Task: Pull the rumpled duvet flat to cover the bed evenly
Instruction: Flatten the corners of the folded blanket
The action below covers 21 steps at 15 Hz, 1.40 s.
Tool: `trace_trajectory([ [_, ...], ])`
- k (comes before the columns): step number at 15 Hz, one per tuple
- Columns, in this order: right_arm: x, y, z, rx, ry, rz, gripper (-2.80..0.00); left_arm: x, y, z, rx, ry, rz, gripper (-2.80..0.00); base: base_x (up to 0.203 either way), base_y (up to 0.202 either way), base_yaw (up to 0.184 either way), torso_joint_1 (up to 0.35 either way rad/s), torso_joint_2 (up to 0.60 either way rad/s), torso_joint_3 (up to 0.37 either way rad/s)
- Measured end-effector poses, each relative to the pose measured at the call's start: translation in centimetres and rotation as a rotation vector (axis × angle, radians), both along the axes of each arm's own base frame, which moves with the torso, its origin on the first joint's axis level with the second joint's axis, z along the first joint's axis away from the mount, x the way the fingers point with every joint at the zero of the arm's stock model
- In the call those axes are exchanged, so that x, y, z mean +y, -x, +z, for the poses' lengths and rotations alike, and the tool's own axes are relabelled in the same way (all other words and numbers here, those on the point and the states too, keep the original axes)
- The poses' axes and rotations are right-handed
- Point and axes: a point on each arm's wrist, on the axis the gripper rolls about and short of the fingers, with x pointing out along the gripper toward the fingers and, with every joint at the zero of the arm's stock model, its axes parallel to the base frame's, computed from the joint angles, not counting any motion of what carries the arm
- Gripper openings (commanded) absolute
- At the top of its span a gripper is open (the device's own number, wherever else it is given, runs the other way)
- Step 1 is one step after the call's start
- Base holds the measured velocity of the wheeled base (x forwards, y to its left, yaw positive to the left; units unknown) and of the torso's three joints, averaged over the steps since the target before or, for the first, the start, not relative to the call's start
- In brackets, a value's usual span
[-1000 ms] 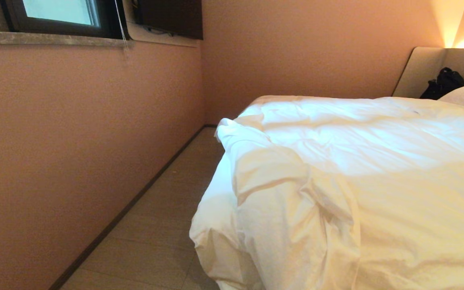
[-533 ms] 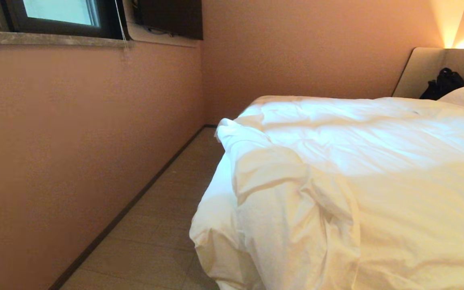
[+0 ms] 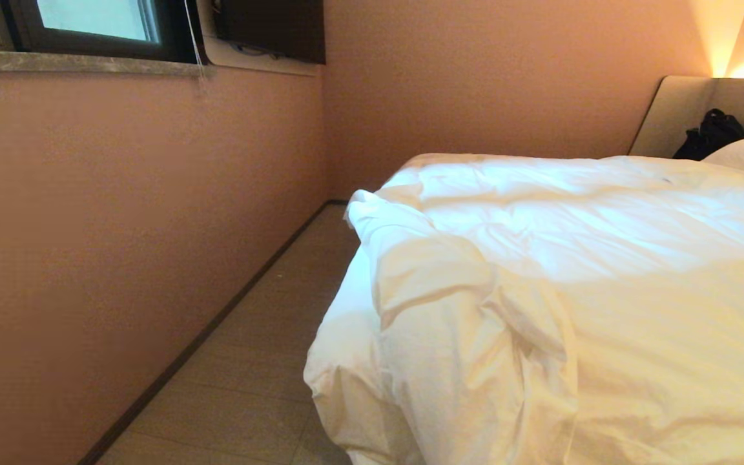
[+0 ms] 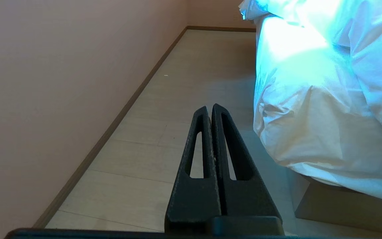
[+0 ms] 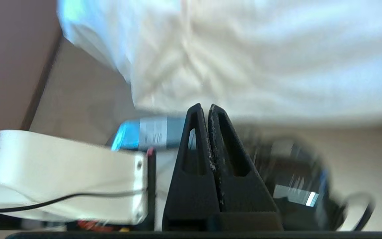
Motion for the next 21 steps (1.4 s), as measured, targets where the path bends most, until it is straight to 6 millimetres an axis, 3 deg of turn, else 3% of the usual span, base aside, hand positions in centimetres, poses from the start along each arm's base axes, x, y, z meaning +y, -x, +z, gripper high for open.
trace_trajectory([
  [5,-1.7,1.5,0.5,-0.291,0.062,0.177,-2.80,0.0,0.0,0.0,0.000,0.000,0.000,-2.80,0.000,0.000,0.000,0.000,0.00,0.000],
  [8,-2.0,1.7,-1.0,-0.396,0.092,0.185,-2.80,0.0,0.0,0.0,0.000,0.000,0.000,-2.80,0.000,0.000,0.000,0.000,0.00,0.000],
  [15,-2.7,-0.8,-6.2,-0.499,0.292,0.105,-2.80,0.0,0.0,0.0,0.000,0.000,0.000,-2.80,0.000,0.000,0.000,0.000,0.00,0.000],
  [21,-2.6,-0.5,-5.3,-0.609,0.414,0.175,-2.80,0.0,0.0,0.0,0.000,0.000,0.000,-2.80,0.000,0.000,0.000,0.000,0.00,0.000],
])
